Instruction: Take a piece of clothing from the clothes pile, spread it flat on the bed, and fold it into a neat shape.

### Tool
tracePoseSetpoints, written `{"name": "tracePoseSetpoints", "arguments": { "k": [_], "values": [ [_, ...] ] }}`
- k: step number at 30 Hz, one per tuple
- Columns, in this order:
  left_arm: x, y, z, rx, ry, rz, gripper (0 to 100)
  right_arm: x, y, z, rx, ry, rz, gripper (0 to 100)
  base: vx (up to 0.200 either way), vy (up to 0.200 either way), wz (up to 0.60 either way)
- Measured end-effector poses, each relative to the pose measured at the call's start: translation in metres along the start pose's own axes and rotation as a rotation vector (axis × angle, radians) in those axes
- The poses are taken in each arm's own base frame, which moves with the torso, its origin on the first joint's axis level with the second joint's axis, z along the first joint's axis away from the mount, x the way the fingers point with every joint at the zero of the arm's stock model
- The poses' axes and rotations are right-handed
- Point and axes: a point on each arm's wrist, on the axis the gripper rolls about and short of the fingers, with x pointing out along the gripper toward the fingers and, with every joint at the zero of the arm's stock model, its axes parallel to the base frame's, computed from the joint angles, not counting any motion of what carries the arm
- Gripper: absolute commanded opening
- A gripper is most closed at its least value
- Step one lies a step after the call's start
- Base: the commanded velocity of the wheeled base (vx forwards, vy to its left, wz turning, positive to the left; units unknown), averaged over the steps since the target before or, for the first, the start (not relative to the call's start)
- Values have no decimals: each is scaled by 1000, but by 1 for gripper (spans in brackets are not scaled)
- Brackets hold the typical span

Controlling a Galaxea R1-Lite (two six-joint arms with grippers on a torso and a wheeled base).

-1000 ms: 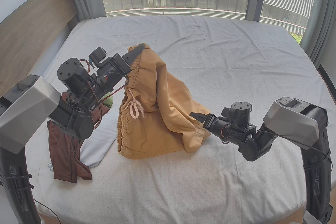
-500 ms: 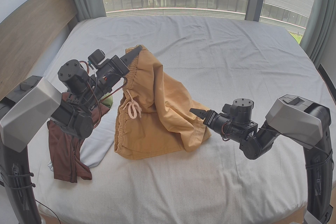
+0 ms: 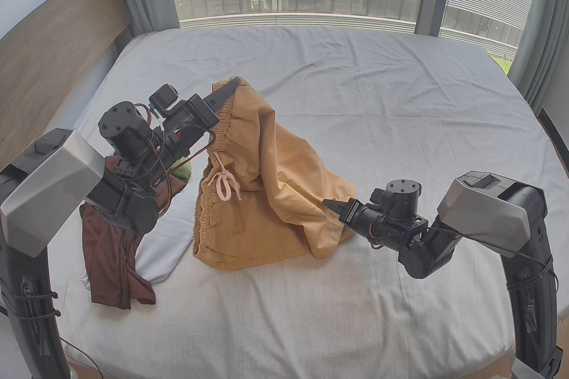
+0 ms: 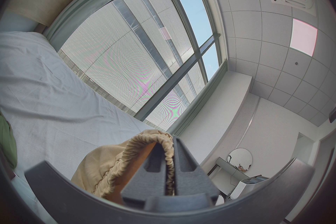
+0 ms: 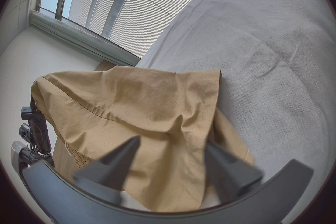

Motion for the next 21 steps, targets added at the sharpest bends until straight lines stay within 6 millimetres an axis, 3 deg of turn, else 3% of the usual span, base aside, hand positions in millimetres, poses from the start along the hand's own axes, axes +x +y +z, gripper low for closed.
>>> {"name": "tracePoseSetpoints", "arguments": {
  "k": [10, 21],
  "values": [
    [0, 0, 0, 0, -1, 0, 0, -6, 0, 3, 15, -43, 31, 0, 0, 0, 0],
    [0, 8, -4, -2, 4, 12, 0, -45, 0, 19, 17, -56, 82, 0, 0, 0, 0]
  ]
}}
